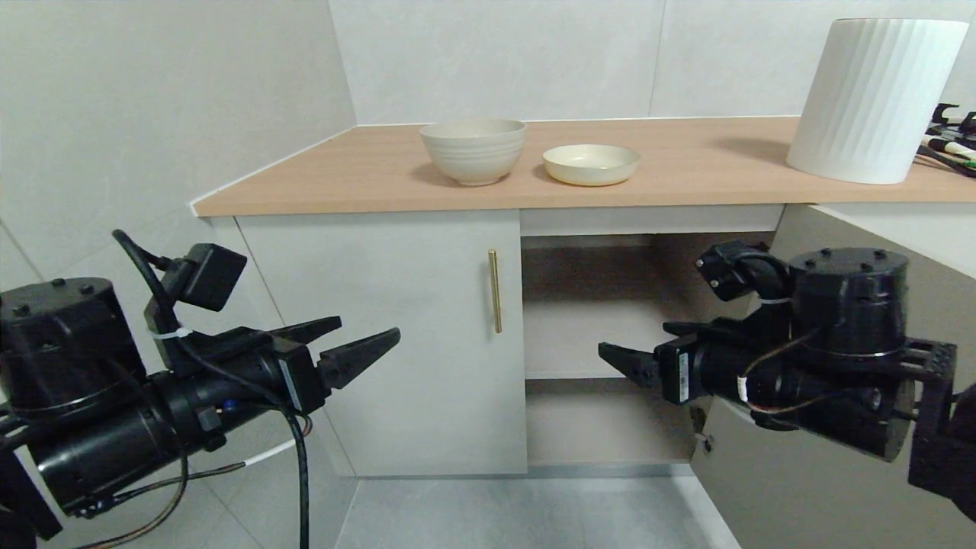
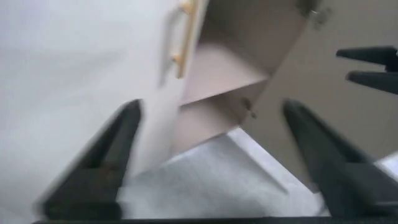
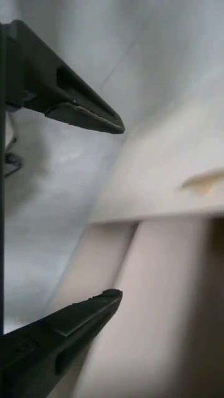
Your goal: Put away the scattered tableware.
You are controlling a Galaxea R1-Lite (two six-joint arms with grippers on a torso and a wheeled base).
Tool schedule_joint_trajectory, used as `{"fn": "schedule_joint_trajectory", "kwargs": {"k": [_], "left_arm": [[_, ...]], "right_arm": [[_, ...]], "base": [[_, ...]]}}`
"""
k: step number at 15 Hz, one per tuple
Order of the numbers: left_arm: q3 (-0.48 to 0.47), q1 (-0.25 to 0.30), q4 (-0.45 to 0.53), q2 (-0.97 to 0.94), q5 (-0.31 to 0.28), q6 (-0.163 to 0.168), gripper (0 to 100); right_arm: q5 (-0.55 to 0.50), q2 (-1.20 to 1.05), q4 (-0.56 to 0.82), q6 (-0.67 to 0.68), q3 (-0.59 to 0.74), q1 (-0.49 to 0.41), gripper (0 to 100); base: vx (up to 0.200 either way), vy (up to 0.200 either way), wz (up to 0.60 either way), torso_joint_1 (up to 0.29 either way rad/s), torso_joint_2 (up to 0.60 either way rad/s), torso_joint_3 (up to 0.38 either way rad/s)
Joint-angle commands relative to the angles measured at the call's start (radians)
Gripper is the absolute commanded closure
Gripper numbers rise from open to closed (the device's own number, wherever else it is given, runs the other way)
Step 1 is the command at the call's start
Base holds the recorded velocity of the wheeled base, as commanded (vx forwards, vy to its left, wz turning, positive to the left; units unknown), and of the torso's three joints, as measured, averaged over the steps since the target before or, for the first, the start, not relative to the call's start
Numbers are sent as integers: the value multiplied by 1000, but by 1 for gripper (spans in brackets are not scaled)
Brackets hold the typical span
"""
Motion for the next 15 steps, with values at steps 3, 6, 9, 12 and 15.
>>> {"fn": "schedule_joint_trajectory", "kwargs": {"k": [3, 6, 9, 12, 15], "left_arm": [[-134, 70, 305, -144, 0, -1, 0], [-176, 73, 388, -156, -2, -1, 0], [-186, 71, 388, -140, -3, -1, 0], [-196, 73, 386, -126, -2, -2, 0], [-196, 73, 386, -129, -2, -2, 0]], "right_arm": [[12, 41, 301, 165, -195, -24, 0], [12, 4, 361, 170, -198, -24, 0], [18, -25, 384, 240, -218, 4, 0], [18, -33, 384, 240, -210, 19, 0], [18, -28, 382, 239, -207, 21, 0]], "base": [[0, 0, 0, 0, 0, 0], [0, 0, 0, 0, 0, 0], [0, 0, 0, 0, 0, 0], [0, 0, 0, 0, 0, 0], [0, 0, 0, 0, 0, 0]]}}
